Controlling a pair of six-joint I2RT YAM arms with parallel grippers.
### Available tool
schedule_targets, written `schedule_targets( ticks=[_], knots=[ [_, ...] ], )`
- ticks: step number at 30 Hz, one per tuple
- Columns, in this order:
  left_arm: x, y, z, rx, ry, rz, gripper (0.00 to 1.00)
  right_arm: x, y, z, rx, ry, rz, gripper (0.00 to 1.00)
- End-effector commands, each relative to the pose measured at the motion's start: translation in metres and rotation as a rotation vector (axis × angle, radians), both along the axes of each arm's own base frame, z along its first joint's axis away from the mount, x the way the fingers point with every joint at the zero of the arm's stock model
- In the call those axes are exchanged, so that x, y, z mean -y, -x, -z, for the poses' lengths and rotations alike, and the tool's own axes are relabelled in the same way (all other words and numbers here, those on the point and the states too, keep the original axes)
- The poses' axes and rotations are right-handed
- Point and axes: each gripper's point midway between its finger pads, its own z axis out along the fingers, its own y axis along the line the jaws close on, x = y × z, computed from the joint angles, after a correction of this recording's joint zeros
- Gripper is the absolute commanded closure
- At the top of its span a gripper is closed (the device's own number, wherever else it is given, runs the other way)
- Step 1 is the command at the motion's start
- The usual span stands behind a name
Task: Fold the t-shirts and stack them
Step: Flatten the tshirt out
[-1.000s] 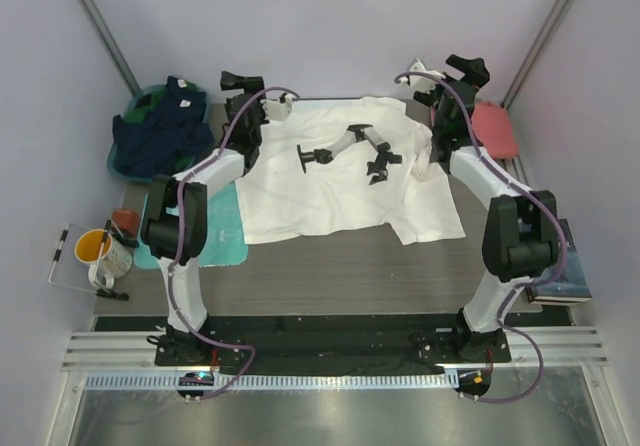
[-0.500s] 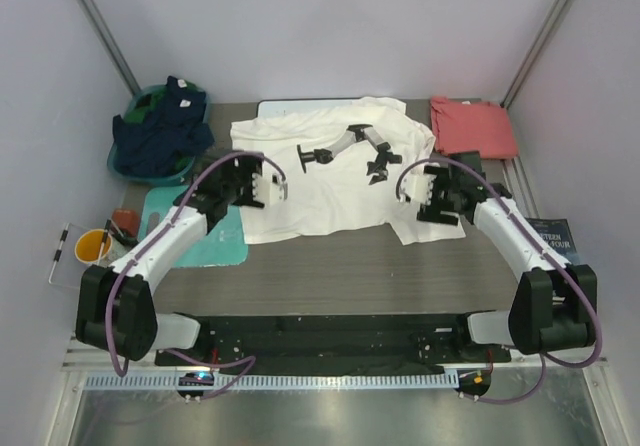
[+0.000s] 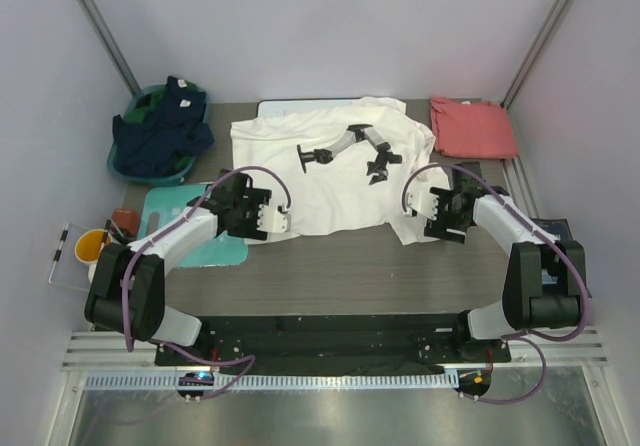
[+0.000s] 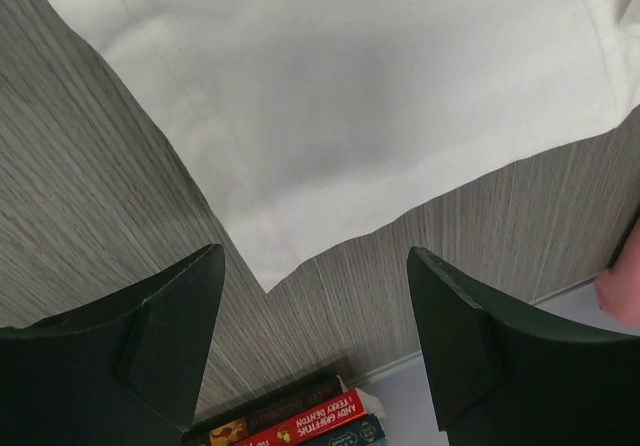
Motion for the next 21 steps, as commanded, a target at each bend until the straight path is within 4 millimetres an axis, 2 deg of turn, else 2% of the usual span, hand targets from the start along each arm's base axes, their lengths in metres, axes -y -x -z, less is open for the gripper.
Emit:
schedule_targets(
  ticks=[1, 2, 8, 13, 21],
  knots=[
    [0.005, 0.024, 0.003, -0.104, 0.016, 0.046, 0.24, 0.014, -0.001, -0.002, -0.006, 0.010, 0.021, 0.20],
    [0.003, 0.034, 0.006, -0.143, 0.009, 0.051, 0.24, 0.015, 0.001, -0.001, -0.015, 0.011, 0.021, 0.20],
    [0.004, 0.053, 0.011, -0.210, 0.019, 0.068, 0.23, 0.014, 0.005, 0.005, -0.049, -0.007, 0.040, 0.20],
    [0.002, 0.051, 0.018, -0.226, 0.016, 0.044, 0.23, 0.013, 0.006, 0.014, -0.070, -0.013, 0.046, 0.20],
    [0.005, 0.048, 0.031, -0.268, 0.026, 0.003, 0.24, 0.016, -0.006, 0.020, -0.046, -0.014, 0.068, 0.20]
  ],
)
